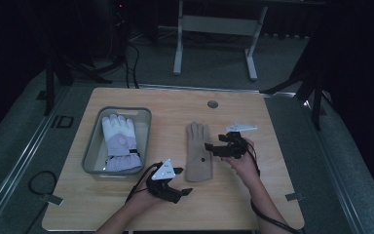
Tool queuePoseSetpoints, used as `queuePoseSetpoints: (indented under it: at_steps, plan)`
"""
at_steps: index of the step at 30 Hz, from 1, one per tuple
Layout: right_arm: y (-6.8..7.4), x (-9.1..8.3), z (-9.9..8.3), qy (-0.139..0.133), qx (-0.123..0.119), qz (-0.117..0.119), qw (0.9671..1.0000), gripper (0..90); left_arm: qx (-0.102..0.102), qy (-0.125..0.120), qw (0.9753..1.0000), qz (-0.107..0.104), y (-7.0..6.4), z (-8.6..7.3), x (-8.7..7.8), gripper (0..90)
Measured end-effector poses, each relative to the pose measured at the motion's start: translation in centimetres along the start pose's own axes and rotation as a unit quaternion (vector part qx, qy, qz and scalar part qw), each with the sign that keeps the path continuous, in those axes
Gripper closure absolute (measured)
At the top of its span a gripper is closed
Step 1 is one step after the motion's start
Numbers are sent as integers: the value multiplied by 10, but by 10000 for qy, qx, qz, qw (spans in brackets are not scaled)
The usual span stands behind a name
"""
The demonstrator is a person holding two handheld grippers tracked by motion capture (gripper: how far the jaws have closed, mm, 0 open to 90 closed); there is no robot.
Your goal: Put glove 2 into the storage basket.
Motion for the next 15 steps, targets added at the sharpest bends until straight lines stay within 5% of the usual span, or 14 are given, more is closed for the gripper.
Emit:
queuePoseSetpoints:
  at_steps: [3,10,12,13,15]
  plan:
    - [-10,18,9,28,68,-78,9999,211,190,199,9996,-43,4,8,11,211]
    - [-15,50,12,102,-48,-157,9998,220,256,299,9992,-79,18,17,24,237]
    - [-15,62,6,199,-169,-217,9994,231,226,305,9992,-160,21,18,27,260]
    - [-13,68,0,160,-597,-316,9976,273,239,375,9989,-178,22,17,29,263]
    - [-13,71,-4,151,-725,-278,9969,315,246,513,9981,-252,22,15,32,264]
Point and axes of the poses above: each handheld gripper's, and its own axes: x roughly forward along the jaws, z roughly out of its top, y roughly to its left, the point moved 6 cm from there along x, roughly forward along the jaws, and after that the axes turned 8 degrees about -z, right-handed, at the moved point
